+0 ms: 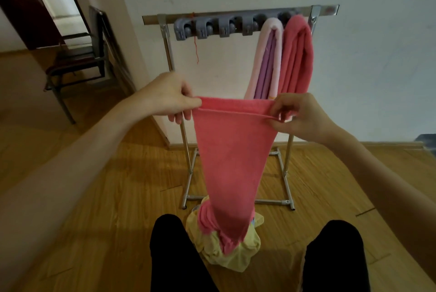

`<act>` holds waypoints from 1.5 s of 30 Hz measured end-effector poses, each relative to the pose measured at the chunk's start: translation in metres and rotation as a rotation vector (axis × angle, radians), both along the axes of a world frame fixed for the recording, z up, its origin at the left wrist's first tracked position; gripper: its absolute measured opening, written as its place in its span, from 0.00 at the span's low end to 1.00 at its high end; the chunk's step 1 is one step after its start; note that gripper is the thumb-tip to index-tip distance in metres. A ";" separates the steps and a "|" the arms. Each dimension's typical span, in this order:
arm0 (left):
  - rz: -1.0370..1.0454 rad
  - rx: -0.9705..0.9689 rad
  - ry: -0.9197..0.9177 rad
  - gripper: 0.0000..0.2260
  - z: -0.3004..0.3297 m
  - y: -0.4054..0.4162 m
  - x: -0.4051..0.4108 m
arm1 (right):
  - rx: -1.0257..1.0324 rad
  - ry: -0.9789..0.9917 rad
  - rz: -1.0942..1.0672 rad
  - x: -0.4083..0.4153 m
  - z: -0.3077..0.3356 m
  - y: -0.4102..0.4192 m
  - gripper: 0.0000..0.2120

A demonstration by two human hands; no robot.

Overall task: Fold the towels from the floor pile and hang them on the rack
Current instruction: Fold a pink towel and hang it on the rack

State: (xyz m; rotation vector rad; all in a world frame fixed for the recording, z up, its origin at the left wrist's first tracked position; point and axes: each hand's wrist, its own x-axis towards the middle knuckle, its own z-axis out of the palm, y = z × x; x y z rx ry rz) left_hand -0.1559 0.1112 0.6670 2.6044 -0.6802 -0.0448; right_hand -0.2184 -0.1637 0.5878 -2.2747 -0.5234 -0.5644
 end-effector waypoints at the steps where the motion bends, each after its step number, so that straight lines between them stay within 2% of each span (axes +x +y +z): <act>1: -0.020 0.065 0.046 0.08 -0.005 -0.001 0.000 | 0.006 0.026 0.012 -0.001 -0.005 0.000 0.09; 4: -0.043 0.190 0.145 0.10 -0.026 -0.006 0.000 | 0.048 0.071 -0.003 -0.005 -0.019 0.002 0.06; 9: -0.013 0.201 0.188 0.13 -0.053 -0.015 -0.002 | -0.008 0.036 -0.026 -0.012 -0.039 0.004 0.07; 18: 0.021 -0.014 0.240 0.18 -0.057 -0.030 -0.007 | -0.123 -0.073 -0.147 -0.025 -0.053 -0.007 0.05; 21: 0.019 -0.059 0.221 0.17 -0.058 -0.031 -0.006 | -0.157 -0.051 -0.127 -0.031 -0.050 -0.010 0.07; 26: 0.028 -0.188 0.303 0.15 -0.060 -0.033 -0.003 | -0.131 0.048 -0.074 -0.036 -0.042 -0.014 0.10; 29: 0.021 -0.163 0.321 0.13 -0.058 -0.035 -0.002 | -0.097 0.094 -0.064 -0.038 -0.042 -0.012 0.11; 35: 0.041 -0.054 0.237 0.08 -0.056 -0.035 0.006 | -0.116 0.107 -0.063 -0.042 -0.041 -0.004 0.06; 45: -0.192 0.007 0.469 0.08 -0.059 -0.023 0.003 | 0.011 0.237 -0.143 -0.039 -0.043 -0.009 0.08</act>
